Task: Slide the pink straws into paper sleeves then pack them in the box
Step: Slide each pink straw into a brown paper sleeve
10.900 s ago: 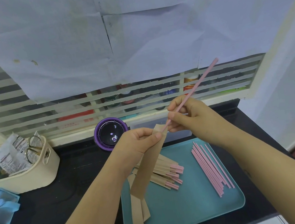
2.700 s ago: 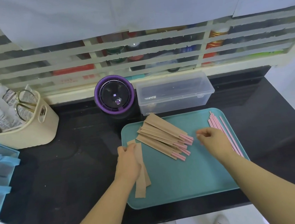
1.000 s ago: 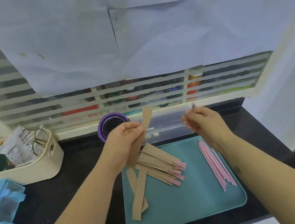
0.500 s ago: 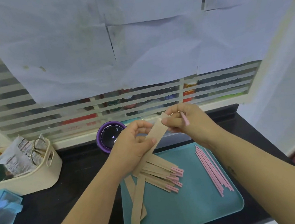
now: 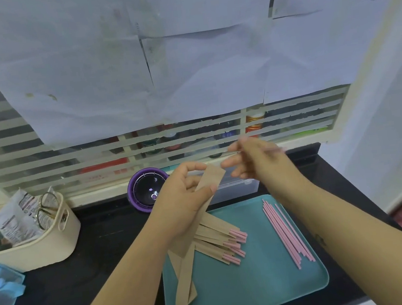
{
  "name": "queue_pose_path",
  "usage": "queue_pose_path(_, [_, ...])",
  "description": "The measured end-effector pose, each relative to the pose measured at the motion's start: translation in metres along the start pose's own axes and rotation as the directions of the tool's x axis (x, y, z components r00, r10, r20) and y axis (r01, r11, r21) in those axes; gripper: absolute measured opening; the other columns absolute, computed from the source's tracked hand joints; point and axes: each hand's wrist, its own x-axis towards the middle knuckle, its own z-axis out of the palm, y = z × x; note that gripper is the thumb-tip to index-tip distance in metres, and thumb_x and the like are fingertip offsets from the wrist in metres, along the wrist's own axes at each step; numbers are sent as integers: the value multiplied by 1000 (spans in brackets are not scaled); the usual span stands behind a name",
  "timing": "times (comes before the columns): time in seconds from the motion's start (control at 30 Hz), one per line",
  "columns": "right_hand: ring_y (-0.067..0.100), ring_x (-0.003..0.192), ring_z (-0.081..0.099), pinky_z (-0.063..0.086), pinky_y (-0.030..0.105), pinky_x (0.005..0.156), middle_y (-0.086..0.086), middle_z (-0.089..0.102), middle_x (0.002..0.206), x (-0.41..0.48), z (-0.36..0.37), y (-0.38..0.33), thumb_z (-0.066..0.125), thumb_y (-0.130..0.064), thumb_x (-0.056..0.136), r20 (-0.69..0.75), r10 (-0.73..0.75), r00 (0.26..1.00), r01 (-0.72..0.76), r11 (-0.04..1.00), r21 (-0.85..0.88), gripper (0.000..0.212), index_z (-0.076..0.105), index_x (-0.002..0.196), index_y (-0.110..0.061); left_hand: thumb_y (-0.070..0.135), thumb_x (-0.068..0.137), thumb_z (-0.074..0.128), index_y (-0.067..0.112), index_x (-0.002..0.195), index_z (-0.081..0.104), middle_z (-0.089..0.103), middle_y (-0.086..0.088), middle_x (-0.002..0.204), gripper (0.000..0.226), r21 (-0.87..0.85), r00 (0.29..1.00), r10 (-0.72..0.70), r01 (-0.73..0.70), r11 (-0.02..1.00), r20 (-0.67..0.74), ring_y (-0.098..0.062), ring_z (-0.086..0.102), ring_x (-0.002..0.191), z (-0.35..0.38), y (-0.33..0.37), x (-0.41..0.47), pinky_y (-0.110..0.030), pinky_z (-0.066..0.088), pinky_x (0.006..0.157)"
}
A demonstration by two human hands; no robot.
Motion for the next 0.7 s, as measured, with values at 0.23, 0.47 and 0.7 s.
queue_pose_path(0.23, [11, 57, 55, 49, 24, 65, 0, 68, 74, 0, -24, -12, 45, -24, 99, 10, -13, 1000, 10, 979, 203, 25, 66, 99, -11, 15, 88, 63, 41, 101, 49, 68, 7, 103, 33, 8, 1000, 16, -16, 1000, 13, 0, 62, 64, -1, -4, 1, -25, 48, 65])
queue_pose_path(0.47, [7, 63, 60, 55, 20, 72, -1, 71, 75, -6, -19, -12, 51, -13, 94, 119, -94, 988, 81, 991, 111, 18, 69, 100, -15, 15, 88, 63, 55, 106, 41, 64, 12, 113, 50, -13, 999, 42, -42, 999, -30, -6, 69, 80, 1, -2, 1, -23, 52, 69])
queue_pose_path(0.7, [8, 73, 68, 56, 17, 73, 2, 71, 86, -8, -10, -10, 54, -21, 92, 118, -94, 988, 101, 994, -51, 16, 69, 96, -19, 18, 88, 62, 39, 104, 55, 68, 11, 89, 28, 5, 999, 44, -44, 999, -26, 2, 61, 63, -2, -5, 3, -22, 45, 65])
